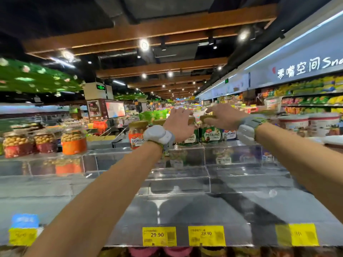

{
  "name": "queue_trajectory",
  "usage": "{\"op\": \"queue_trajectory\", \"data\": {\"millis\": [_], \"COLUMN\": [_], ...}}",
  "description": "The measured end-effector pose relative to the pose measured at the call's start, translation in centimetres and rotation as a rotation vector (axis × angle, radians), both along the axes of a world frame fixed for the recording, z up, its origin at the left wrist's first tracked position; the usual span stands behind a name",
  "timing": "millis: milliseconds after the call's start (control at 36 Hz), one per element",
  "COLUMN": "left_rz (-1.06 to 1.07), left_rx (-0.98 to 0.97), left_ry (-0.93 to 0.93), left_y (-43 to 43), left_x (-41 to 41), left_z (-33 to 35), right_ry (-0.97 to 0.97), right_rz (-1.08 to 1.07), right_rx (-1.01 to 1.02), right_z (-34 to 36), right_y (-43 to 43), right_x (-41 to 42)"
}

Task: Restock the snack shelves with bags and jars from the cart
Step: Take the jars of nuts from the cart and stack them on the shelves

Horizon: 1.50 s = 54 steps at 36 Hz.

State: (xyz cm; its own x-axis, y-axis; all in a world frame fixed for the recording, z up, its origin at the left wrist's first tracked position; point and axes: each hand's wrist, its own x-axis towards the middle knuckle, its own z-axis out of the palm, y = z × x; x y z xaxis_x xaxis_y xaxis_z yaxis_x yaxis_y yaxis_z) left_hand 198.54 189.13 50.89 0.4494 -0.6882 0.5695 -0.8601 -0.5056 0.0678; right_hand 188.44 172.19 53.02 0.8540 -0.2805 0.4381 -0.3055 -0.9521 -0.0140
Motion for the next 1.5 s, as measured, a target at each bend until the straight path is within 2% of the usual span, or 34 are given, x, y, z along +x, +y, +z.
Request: {"op": "queue_trajectory", "data": {"millis": [111,222,444,778,1028,1167,1500], "left_rz": [0.029,0.035,0.031,-0.027,-0.064,-0.045,-0.082], "left_rx": [0.021,0.101,0.058,0.15,0.166,0.149,0.055], "left_ry": [-0.017,-0.019,-0.097,-0.077,-0.075,-0.113,-0.077], "left_y": [-1.6,-2.4,-4.0,-4.1,-3.5,-3.5,-3.3], "left_x": [2.7,4.3,6.1,7.3,6.7,6.6,6.5], "left_z": [-0.4,-0.8,-0.5,0.7,0.9,0.6,0.1], "right_ry": [0.008,-0.01,-0.044,-0.102,-0.094,-0.097,-0.067], "right_rz": [0.087,0.057,0.081,0.162,0.137,0.133,0.156], "right_rx": [0.015,-0.046,-0.01,0.184,0.203,0.212,0.206], "right_z": [-0.3,-0.4,-0.1,-0.8,-1.2,-1.4,-1.3], "right_y": [-1.5,-2.4,-3.6,-3.5,-3.7,-4.0,-3.3], "right_x": [2.0,2.9,4.0,4.2,4.4,4.5,4.0]}}
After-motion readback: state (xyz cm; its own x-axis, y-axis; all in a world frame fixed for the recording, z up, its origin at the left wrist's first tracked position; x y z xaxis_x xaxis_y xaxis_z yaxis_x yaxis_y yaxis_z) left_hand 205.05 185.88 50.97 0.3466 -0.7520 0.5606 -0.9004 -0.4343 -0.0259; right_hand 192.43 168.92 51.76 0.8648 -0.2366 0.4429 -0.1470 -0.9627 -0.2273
